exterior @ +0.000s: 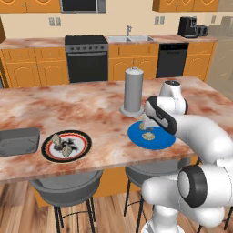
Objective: Place two dumplings into each of the tupperware containers and then place the containers in the fridge.
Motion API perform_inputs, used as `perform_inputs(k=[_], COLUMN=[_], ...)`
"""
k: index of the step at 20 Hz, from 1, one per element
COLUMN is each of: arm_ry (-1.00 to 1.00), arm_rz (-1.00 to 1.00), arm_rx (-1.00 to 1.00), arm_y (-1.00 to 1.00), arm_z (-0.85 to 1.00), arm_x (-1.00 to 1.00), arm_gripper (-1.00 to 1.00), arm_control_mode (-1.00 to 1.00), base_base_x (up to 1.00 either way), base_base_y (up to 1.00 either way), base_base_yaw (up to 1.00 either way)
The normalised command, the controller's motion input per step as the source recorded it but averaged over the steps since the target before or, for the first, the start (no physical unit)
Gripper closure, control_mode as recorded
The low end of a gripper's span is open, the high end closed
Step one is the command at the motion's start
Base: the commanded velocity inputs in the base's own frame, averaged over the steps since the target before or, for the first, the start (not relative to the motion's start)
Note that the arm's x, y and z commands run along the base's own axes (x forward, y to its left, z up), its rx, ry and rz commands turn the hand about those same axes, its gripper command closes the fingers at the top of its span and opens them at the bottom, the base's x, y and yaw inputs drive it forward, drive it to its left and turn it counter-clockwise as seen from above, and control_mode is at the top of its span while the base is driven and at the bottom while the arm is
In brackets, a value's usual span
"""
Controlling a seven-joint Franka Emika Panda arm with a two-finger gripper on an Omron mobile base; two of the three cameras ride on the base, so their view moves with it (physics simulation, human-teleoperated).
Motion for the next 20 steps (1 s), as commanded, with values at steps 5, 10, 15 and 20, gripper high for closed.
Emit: perform_inputs(k=[5,10,15,20], arm_ry=[0.02,0.0,0.0,0.04], arm_rz=[0.0,0.0,0.0,0.0], arm_rx=[0.0,-0.02,-0.02,0.0], arm_y=[0.0,0.0,0.0,0.0], arm_z=[-0.57,-0.49,-0.33,-0.13], arm_x=[0.19,0.28,0.36,0.49], arm_gripper=[-1.0,-1.0,-1.0,-1.0], arm_control_mode=[-1.0,-1.0,-1.0,-1.0], base_base_x=[0.0,0.0,0.0,0.0], base_base_y=[0.0,0.0,0.0,0.0], base_base_yaw=[0.0,0.0,0.0,0.0])
